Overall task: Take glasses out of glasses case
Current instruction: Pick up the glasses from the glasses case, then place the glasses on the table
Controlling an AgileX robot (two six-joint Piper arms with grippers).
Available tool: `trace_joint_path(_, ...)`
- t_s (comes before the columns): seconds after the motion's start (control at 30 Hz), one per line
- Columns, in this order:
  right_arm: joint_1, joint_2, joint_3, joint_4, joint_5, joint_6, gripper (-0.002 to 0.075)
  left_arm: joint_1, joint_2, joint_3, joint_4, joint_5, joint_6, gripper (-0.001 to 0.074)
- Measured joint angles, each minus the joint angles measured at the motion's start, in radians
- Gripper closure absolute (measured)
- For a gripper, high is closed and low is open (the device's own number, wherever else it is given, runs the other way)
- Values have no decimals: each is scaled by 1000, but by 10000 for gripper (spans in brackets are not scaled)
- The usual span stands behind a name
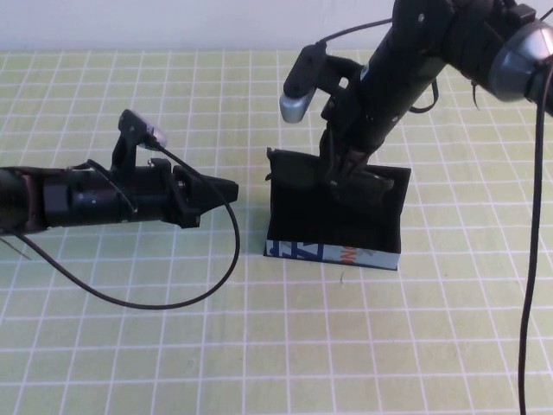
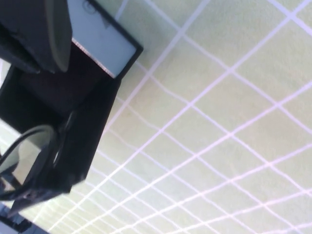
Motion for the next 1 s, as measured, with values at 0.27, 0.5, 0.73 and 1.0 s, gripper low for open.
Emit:
trace_joint_path(0.27,-29,-180,10,-25,13,253,717,0,-107,0,34,-26,-63,739)
trace_joint_path(0.5,-193,-390,238,-55,1,515,717,0,-190,0,90,-68,-137,739)
trace_joint_path(0.73,-312,-478,613,-14,-233,623,717,0,-204,0,122,-68,-244,739)
trace_joint_path(1.0,-318,-409,825,128,-497,631,717,0,-223,0,167,-109,-326,739)
